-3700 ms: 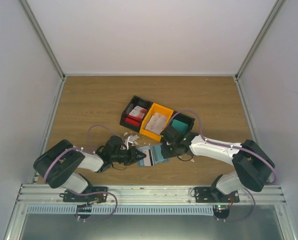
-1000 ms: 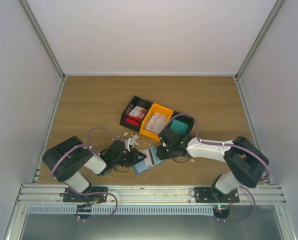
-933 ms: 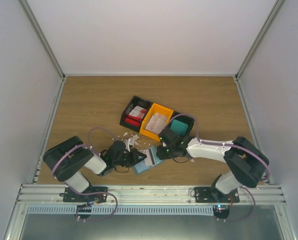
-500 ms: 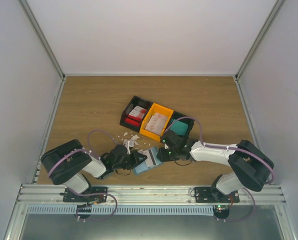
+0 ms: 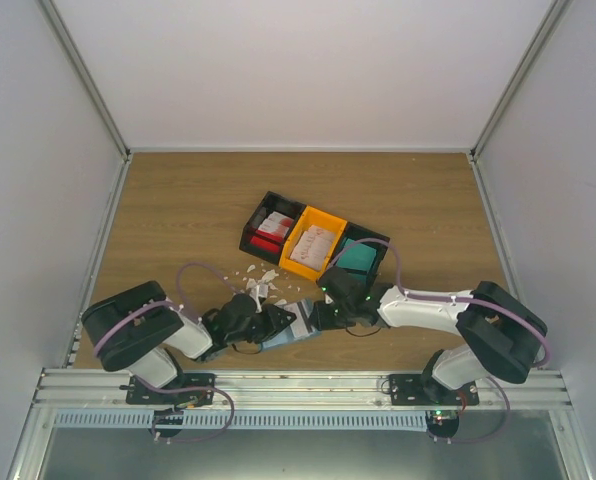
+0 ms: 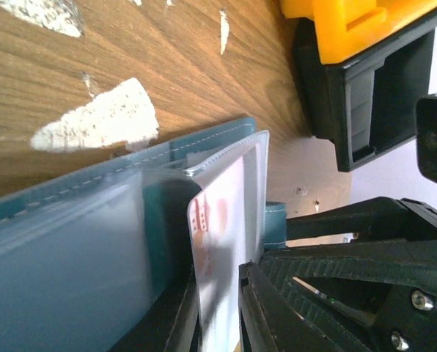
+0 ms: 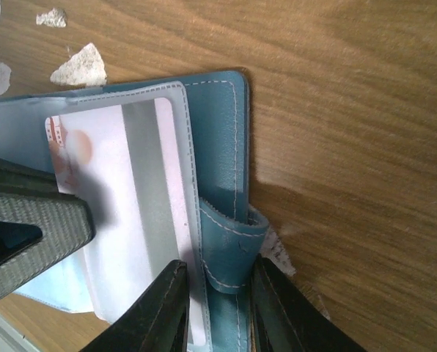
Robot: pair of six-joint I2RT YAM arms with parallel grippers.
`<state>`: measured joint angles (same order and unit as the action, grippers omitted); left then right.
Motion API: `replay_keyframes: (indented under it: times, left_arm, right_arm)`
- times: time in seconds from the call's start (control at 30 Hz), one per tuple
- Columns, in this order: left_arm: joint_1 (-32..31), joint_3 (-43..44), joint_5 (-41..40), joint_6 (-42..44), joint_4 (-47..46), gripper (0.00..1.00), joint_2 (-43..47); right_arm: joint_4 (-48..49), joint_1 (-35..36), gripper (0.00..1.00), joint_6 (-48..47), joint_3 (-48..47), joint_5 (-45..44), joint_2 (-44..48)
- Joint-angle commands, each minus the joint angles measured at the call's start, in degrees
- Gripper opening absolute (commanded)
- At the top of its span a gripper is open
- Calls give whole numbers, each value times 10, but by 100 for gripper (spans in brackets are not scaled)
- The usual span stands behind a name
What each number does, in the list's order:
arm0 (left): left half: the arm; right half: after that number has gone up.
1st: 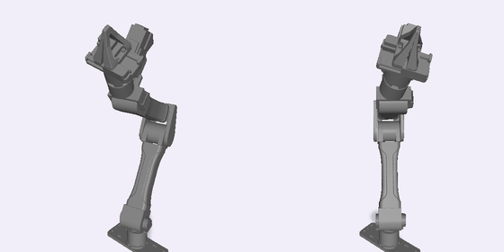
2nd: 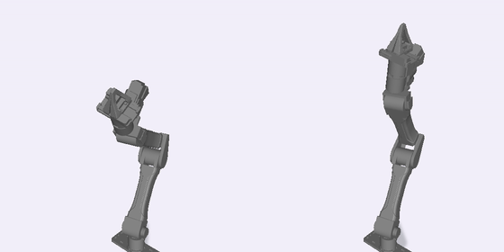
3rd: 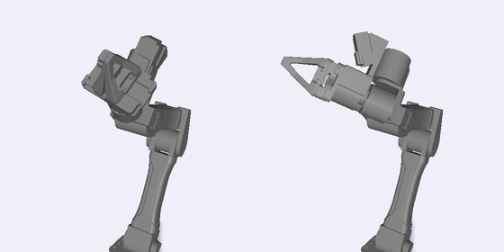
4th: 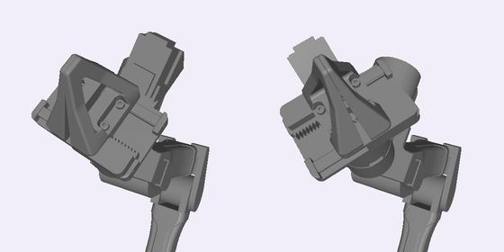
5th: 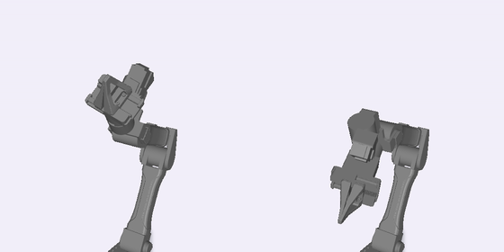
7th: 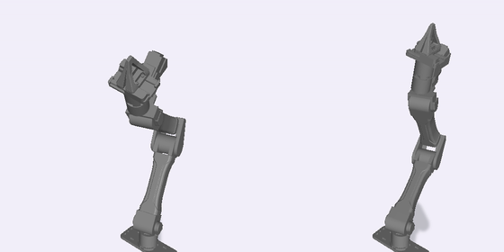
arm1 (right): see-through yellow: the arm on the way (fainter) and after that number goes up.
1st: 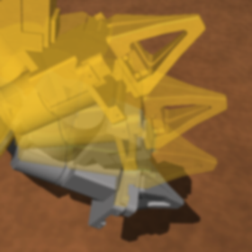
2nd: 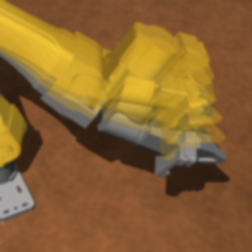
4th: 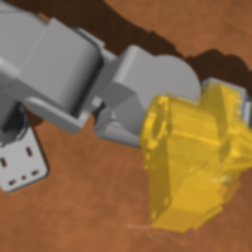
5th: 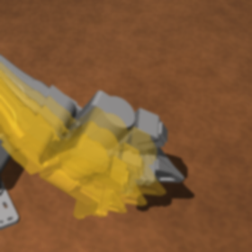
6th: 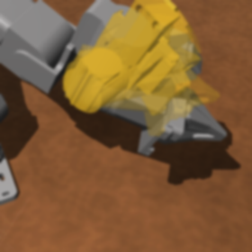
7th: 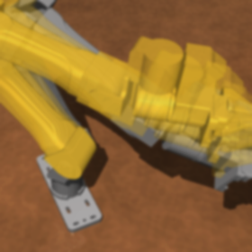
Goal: Put the credit cards into the card holder
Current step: Insert the credit card into the card holder.
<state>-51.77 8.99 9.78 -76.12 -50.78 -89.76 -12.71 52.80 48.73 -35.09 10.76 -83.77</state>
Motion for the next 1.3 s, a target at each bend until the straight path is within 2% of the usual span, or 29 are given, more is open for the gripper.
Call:
replay_keyframes:
  times: [0.0, 0.23, 0.4, 0.63, 0.77, 0.9, 1.0, 1.17, 1.27]
  left_arm:
    - [-10, -18, -18, 10, 78, 23, 47]
    - [-6, 0, -55, 44, 275, 56, 202]
    - [9, 10, -65, 55, 398, 72, 285]
    - [94, 79, 21, 167, 542, 80, 341]
    - [136, 143, 61, 241, 625, 85, 325]
    - [168, 183, 99, 301, 684, 97, 284]
    - [176, 209, 54, 313, 741, 99, 273]
    - [187, 207, -28, 274, 798, 99, 319]
    - [210, 202, -47, 274, 824, 99, 339]
  right_arm:
    - [-90, 23, 26, 23, 24, 14, -29]
    - [-93, 21, 26, 33, 20, -6, -26]
    - [-92, 19, 26, 34, 14, -14, -26]
    - [-109, 13, 27, 21, -18, -50, 8]
    - [-121, -1, 32, 8, -46, -76, 24]
    - [-128, -18, 36, -18, -85, -96, 33]
    - [-128, -29, 39, -43, -114, -107, 36]
    - [-138, -46, 44, -107, -178, -128, 12]
    - [-142, -65, 46, -145, -219, -143, -9]
